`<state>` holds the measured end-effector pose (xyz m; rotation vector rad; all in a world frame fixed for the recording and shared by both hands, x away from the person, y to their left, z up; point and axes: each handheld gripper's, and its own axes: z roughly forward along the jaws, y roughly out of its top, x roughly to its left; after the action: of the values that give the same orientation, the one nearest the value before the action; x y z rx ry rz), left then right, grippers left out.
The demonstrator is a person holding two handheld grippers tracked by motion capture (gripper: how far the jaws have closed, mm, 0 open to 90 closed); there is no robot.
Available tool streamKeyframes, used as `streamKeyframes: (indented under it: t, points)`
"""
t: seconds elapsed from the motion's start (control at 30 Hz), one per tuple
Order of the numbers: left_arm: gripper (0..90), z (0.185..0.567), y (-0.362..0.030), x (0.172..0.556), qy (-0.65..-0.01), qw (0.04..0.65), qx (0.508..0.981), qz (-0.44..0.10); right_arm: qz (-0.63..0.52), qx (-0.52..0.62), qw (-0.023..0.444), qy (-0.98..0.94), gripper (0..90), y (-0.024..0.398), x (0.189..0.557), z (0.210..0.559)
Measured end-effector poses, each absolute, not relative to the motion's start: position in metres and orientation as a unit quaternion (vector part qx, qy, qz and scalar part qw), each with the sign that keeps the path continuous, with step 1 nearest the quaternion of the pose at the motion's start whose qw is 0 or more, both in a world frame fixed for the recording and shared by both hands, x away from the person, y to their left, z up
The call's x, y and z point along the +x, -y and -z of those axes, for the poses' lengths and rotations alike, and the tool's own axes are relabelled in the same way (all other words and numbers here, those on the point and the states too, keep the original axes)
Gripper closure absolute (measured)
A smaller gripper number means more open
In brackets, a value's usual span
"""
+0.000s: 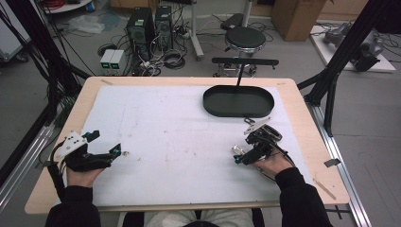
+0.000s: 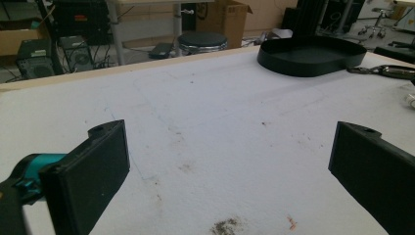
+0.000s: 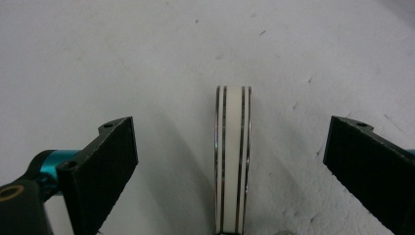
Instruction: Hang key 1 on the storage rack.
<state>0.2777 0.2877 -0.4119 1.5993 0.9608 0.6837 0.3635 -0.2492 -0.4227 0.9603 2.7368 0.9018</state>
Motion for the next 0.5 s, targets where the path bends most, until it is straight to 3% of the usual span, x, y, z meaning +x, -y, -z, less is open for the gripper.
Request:
streamKeyframes:
  t: [0.1, 0.5]
  points:
    - [2.0, 0.4119, -0.2879, 0.2777, -0.405, 0.546, 0.674, -0.289, -0.29, 0.312, 0.051, -0.903, 6.7, 0.2482, 0.3637, 0.4243]
    - [2.0, 0.4121, -0.2878, 0.2777, -0.406, 0.544, 0.675, -0.289, -0.272, 0.289, 0.062, -0.916, 36.5, 0.2454, 0.3614, 0.4247]
